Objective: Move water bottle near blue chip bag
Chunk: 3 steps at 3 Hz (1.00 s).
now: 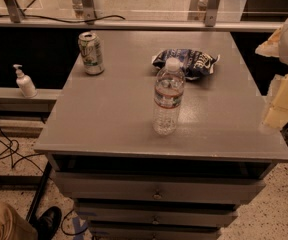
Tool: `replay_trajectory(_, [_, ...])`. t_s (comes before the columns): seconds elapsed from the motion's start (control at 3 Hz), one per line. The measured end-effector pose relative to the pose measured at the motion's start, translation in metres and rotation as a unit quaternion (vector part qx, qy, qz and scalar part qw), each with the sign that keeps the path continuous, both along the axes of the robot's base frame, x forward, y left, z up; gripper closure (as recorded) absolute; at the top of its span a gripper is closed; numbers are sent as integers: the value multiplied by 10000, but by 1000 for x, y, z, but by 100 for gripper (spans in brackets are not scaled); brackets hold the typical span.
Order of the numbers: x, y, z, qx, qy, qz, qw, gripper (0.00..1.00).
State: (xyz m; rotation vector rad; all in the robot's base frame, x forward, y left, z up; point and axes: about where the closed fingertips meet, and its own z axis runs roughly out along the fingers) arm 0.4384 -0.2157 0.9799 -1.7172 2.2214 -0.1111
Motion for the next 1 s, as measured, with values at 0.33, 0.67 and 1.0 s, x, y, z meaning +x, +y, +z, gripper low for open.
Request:
replay_trajectory(0.33, [0, 0, 0, 0, 0, 0, 10000, 0])
replay_trajectory(0.67, [3, 1, -1, 137, -92, 29, 9999, 0])
replay_trajectory(1.0, [10, 4, -21, 714, -140, -83, 9973, 0])
